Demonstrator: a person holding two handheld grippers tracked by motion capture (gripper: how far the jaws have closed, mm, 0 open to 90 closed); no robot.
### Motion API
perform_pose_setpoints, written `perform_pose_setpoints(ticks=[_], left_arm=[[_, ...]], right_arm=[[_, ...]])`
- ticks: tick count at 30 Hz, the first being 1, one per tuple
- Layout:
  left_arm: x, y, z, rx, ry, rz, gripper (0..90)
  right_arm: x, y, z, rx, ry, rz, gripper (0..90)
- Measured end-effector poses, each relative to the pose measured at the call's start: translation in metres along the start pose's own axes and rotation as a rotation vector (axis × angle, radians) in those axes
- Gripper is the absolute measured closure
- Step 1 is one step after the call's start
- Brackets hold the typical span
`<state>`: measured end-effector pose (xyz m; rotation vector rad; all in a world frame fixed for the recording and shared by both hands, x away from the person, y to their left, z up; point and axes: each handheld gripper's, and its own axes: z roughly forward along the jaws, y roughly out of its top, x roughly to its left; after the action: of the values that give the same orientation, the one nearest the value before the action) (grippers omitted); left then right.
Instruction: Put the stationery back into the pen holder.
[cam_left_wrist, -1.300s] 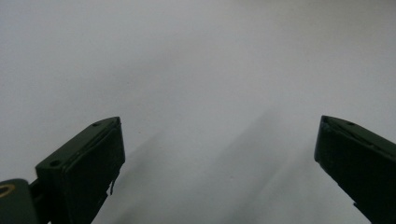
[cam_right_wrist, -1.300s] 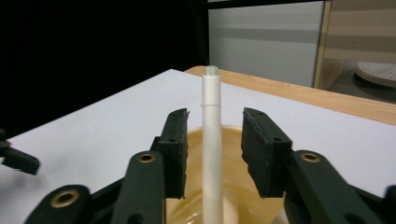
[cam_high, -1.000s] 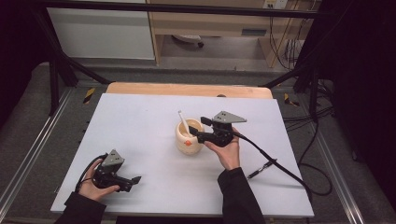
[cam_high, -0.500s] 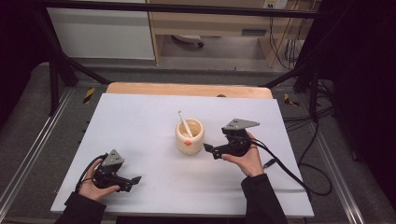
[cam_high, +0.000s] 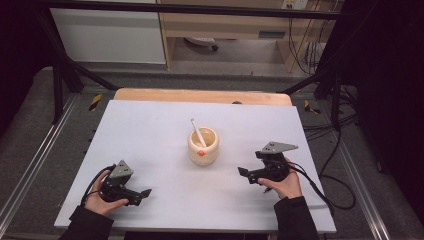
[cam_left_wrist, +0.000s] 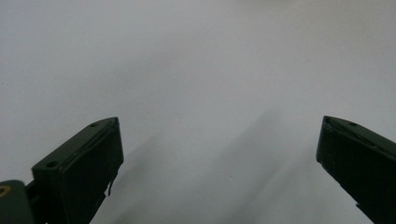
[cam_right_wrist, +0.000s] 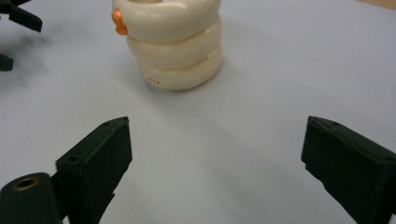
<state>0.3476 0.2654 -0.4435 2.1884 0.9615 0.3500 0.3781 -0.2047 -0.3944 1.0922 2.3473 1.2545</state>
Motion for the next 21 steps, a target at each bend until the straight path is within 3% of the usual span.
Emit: perform_pose_setpoints(ticks=[13, 21], left_arm=[[0.0, 0.0, 0.0, 0.001, 0.002, 0.004, 1.0], [-0.001, 0.0, 0.0, 0.001, 0.001, 0.007, 1.1]], right_arm=[[-0.018, -0.036, -0.021, 0.0, -0.06, 0.041, 35.7], [-0.029, -0.054, -0.038, 0.01, -0.11, 0.047, 59.3]])
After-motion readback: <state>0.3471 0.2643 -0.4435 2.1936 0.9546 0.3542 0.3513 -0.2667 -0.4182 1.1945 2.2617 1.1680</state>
